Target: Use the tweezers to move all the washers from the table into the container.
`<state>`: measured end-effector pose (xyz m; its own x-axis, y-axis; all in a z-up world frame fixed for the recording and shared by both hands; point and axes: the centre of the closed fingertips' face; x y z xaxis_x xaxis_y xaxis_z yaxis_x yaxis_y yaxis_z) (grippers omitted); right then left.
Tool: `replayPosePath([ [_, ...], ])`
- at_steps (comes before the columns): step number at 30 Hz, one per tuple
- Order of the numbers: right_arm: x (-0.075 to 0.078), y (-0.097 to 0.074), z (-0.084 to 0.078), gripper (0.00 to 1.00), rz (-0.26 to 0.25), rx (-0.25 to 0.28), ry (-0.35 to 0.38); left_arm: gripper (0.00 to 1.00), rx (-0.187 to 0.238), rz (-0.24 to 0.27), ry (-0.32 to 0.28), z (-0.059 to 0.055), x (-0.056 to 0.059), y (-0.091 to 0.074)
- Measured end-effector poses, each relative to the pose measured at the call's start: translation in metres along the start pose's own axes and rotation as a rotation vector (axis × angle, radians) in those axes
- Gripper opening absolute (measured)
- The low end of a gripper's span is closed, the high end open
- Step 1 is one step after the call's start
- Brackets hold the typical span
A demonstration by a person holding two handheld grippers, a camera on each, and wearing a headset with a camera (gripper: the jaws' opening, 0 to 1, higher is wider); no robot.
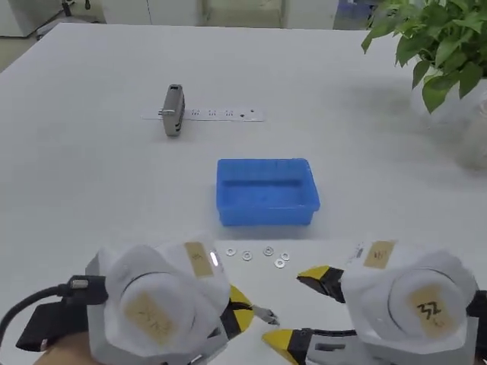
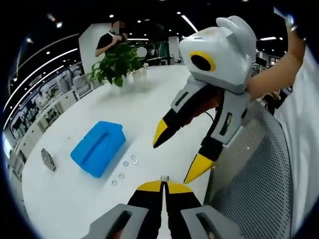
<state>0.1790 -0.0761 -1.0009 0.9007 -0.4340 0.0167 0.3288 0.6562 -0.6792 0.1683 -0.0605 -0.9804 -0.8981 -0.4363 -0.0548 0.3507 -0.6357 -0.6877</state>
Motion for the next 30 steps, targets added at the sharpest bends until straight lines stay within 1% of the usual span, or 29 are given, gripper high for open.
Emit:
replayPosePath([
  [1,-0.005,0.004,-0.001,0.42,0.029,-0.008,-0.009,0.0,-0.001,0.0,0.004,0.0,0.0,-0.001],
  [2,-0.007,0.006,-0.001,0.41,0.043,-0.006,-0.016,0.0,-0.001,-0.001,0.008,0.0,0.0,-0.002],
  [3,-0.012,0.009,-0.001,0.39,0.074,-0.006,-0.027,0.0,-0.002,-0.004,0.015,0.0,0.001,-0.003],
  [5,-0.017,0.013,-0.001,0.33,0.107,-0.015,-0.045,0.0,-0.011,-0.008,0.039,0.0,0.002,-0.005],
  [7,-0.021,0.018,-0.001,0.3,0.14,-0.017,-0.081,0.0,-0.021,-0.013,0.061,-0.001,0.003,-0.006],
  [11,-0.024,0.027,0.0,0.22,0.184,-0.024,-0.114,0.0,-0.037,-0.036,0.095,-0.001,0.006,-0.008],
  [12,-0.025,0.029,0.001,0.2,0.197,-0.022,-0.134,0.0,-0.042,-0.045,0.105,-0.001,0.007,-0.008],
  [14,-0.024,0.032,0.002,0.18,0.201,-0.026,-0.169,0.0,-0.051,-0.051,0.127,0.0,0.008,-0.008],
  [15,-0.024,0.034,0.002,0.16,0.215,-0.03,-0.188,0.0,-0.058,-0.055,0.14,0.0,0.008,-0.008],
  [18,-0.026,0.036,0.002,0.12,0.243,-0.032,-0.2,0.0,-0.069,-0.069,0.157,0.002,0.009,-0.007],
  [19,-0.026,0.038,0.0,0.12,0.253,-0.038,-0.204,0.0,-0.071,-0.072,0.168,0.002,0.009,-0.007],
  [21,-0.027,0.039,-0.003,0.08,0.264,-0.052,-0.235,0.0,-0.079,-0.072,0.189,0.002,0.008,-0.006],
  [23,-0.027,0.04,-0.003,0.06,0.264,-0.045,-0.251,0.0,-0.08,-0.078,0.181,0.003,0.007,-0.005],
  [26,-0.026,0.04,-0.003,0.05,0.269,-0.042,-0.252,0.0,-0.066,-0.063,0.158,0.004,0.006,-0.005],
  [28,-0.025,0.039,-0.003,0.04,0.263,-0.035,-0.266,0.0,-0.027,-0.029,0.108,0.005,0.002,-0.004],
  [30,-0.025,0.04,-0.003,0.03,0.254,-0.034,-0.283,0.0,0.001,0.004,0.08,0.005,0.0,-0.004],
])
Point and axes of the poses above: the centre of the closed fingertips' face, and the gripper's own axes: y roughly forward along the fingers, x roughly to its right, z roughly out of its top, and after that the axes turned 2 degrees about -y, right-handed
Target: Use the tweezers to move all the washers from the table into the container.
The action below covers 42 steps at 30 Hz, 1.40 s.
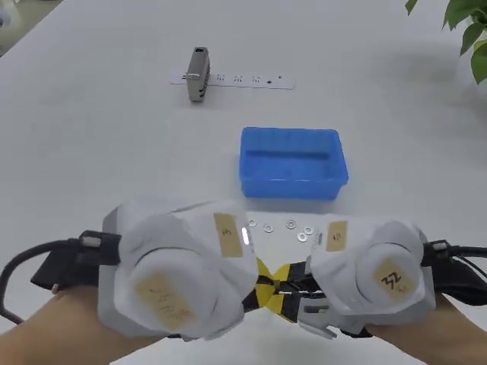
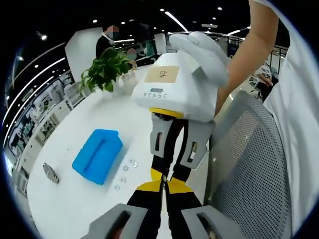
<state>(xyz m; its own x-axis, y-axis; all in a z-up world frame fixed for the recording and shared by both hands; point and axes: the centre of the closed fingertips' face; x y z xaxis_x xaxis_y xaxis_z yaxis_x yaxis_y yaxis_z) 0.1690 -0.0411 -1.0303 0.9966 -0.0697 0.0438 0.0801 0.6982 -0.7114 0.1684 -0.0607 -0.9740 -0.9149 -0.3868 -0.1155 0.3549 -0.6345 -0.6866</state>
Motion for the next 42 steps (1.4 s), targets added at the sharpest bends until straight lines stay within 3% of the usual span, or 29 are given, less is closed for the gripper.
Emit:
replayPosePath([
  [2,0.001,0.0,0.0,0.03,-0.011,-0.007,-0.015,0.0,0.001,0.026,-0.015,-0.005,0.001,0.0],
  [6,0.001,0.0,0.0,0.03,-0.017,0.004,-0.007,0.01,0.052,0.076,-0.165,-0.015,-0.003,-0.003],
  [7,0.001,0.0,0.0,0.03,-0.021,0.006,-0.001,0.02,0.055,0.084,-0.178,-0.016,-0.004,-0.004],
  [10,0.003,-0.002,0.001,0.02,-0.028,0.01,0.024,0.16,0.097,0.17,-0.263,-0.025,-0.012,-0.018],
  [13,0.009,-0.004,0.004,0.03,-0.036,0.037,0.093,0.22,0.121,0.268,-0.311,-0.035,-0.02,-0.036],
  [14,0.01,-0.005,0.004,0.03,-0.041,0.045,0.118,0.23,0.116,0.303,-0.318,-0.041,-0.022,-0.042],
  [19,0.022,-0.009,0.009,0.03,-0.061,0.075,0.17,0.34,0.107,0.376,-0.336,-0.058,-0.021,-0.061],
  [22,0.03,-0.011,0.013,0.03,-0.073,0.084,0.193,0.42,0.122,0.412,-0.35,-0.066,-0.02,-0.066],
  [24,0.037,-0.011,0.015,0.03,-0.084,0.084,0.202,0.47,0.104,0.442,-0.338,-0.071,-0.02,-0.067],
  [27,0.05,-0.013,0.022,0.03,-0.109,0.109,0.216,0.5,0.115,0.481,-0.313,-0.068,-0.023,-0.069],
  [29,0.059,-0.015,0.029,0.03,-0.126,0.131,0.23,0.62,0.155,0.513,-0.312,-0.063,-0.027,-0.069],
  [35,0.083,-0.017,0.041,0.04,-0.166,0.168,0.259,0.76,0.181,0.53,-0.375,-0.068,-0.037,-0.07],
  [37,0.09,-0.016,0.043,0.04,-0.176,0.176,0.271,0.86,0.202,0.535,-0.393,-0.069,-0.039,-0.068],
  [39,0.097,-0.015,0.045,0.04,-0.195,0.184,0.278,0.94,0.171,0.521,-0.414,-0.074,-0.038,-0.061],
  [40,0.1,-0.015,0.045,0.04,-0.204,0.19,0.281,0.92,0.112,0.519,-0.389,-0.081,-0.035,-0.059],
  [42,0.106,-0.013,0.045,0.04,-0.227,0.191,0.292,0.9,0.118,0.528,-0.355,-0.079,-0.034,-0.058],
])
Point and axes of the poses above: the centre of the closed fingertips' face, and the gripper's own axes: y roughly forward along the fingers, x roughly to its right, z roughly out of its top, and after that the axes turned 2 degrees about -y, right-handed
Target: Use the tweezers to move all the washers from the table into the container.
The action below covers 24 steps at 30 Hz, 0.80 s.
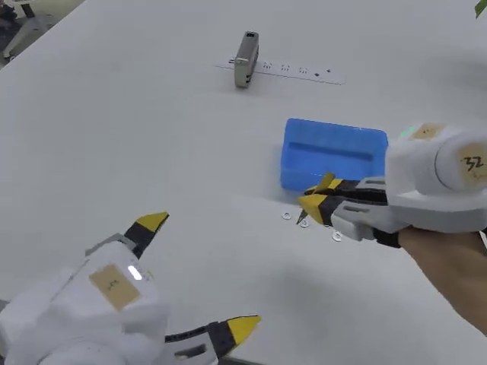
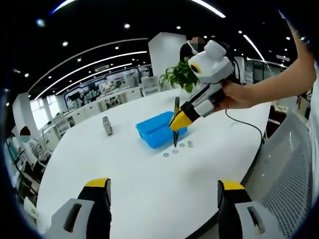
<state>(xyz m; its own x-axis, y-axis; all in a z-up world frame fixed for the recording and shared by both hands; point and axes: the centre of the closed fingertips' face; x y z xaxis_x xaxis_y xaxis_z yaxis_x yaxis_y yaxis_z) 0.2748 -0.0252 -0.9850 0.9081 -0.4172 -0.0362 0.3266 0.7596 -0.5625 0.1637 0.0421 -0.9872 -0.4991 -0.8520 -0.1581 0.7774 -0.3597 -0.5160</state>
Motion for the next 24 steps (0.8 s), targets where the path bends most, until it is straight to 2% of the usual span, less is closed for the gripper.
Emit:
replayPosePath([
  [2,0.003,0.005,0.0,0.04,-0.005,0.0,0.007,0.93,0.003,-0.006,-0.004,0.0,0.0,0.0],
  [6,0.011,0.013,-0.003,0.04,-0.053,0.007,0.021,0.95,0.001,0.005,-0.015,0.0,-0.002,0.0],
  [8,0.013,0.019,-0.008,0.04,-0.057,-0.015,0.024,0.96,0.003,0.006,-0.002,0.001,-0.001,0.0],
  [14,0.016,0.029,-0.013,0.04,-0.074,-0.016,0.045,0.98,0.037,-0.02,0.05,0.007,0.009,-0.001],
  [16,0.017,0.032,-0.012,0.04,-0.076,-0.009,0.063,0.98,0.03,-0.018,0.049,0.005,0.007,-0.001],
  [19,0.021,0.034,-0.014,0.04,-0.099,-0.019,0.05,0.97,0.025,-0.003,0.036,0.003,0.001,-0.001],
  [24,0.026,0.036,-0.02,0.04,-0.118,-0.025,0.067,0.98,0.002,-0.003,0.061,-0.002,0.002,0.0],
])
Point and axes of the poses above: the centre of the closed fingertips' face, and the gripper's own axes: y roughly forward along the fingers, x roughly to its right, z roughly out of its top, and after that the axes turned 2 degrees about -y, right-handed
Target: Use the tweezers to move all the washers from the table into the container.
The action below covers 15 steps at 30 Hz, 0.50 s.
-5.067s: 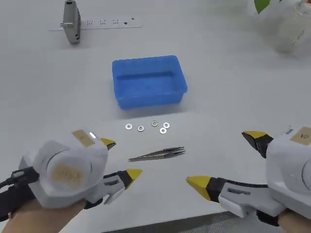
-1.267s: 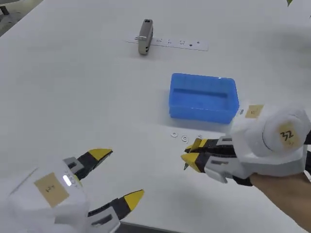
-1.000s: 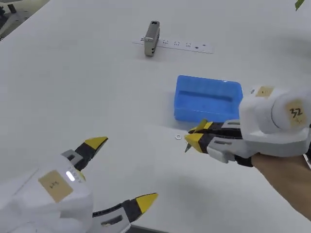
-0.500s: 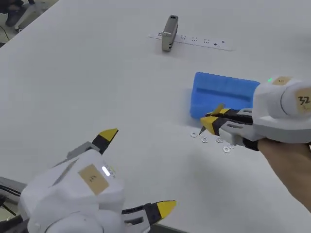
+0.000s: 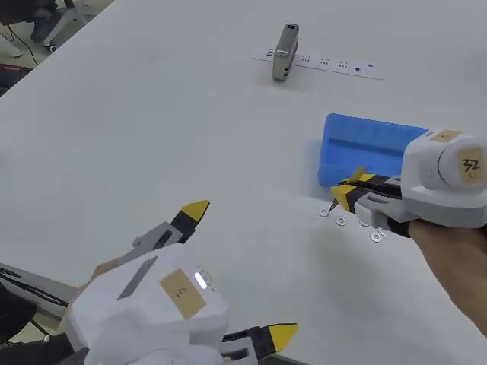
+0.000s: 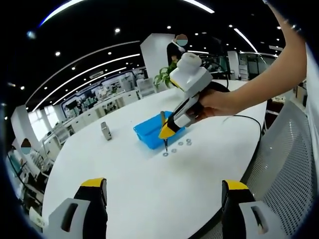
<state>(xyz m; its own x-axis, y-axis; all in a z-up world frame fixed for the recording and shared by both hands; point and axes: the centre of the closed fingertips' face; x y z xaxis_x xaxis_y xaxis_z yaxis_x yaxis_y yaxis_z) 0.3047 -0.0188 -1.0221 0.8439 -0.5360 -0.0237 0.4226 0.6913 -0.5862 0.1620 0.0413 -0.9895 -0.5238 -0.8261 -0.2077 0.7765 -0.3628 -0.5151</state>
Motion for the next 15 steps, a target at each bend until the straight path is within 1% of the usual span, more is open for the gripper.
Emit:
replayPosePath([
  [1,0.0004,0.0002,-0.0008,0.04,0.0,0.004,0.012,0.98,-0.013,-0.006,0.0,-0.0026,0.0009,0.0005],
  [6,0.0002,0.0015,-0.0006,0.04,0.01,0.014,0.045,0.98,-0.02,0.002,0.003,-0.0048,-0.0011,0.0006],
  [7,0.0,0.0016,0.0,0.04,0.009,0.016,0.042,0.98,-0.025,0.01,0.004,-0.0057,-0.0026,0.0007],
  [13,-0.0012,0.0039,0.0003,0.04,0.015,0.014,0.033,0.97,-0.041,0.016,0.01,-0.0092,-0.0036,0.0017],
  [15,-0.0021,0.0049,0.0005,0.04,0.023,0.019,0.055,0.97,-0.042,0.018,0.012,-0.0094,-0.0041,0.0017],
])
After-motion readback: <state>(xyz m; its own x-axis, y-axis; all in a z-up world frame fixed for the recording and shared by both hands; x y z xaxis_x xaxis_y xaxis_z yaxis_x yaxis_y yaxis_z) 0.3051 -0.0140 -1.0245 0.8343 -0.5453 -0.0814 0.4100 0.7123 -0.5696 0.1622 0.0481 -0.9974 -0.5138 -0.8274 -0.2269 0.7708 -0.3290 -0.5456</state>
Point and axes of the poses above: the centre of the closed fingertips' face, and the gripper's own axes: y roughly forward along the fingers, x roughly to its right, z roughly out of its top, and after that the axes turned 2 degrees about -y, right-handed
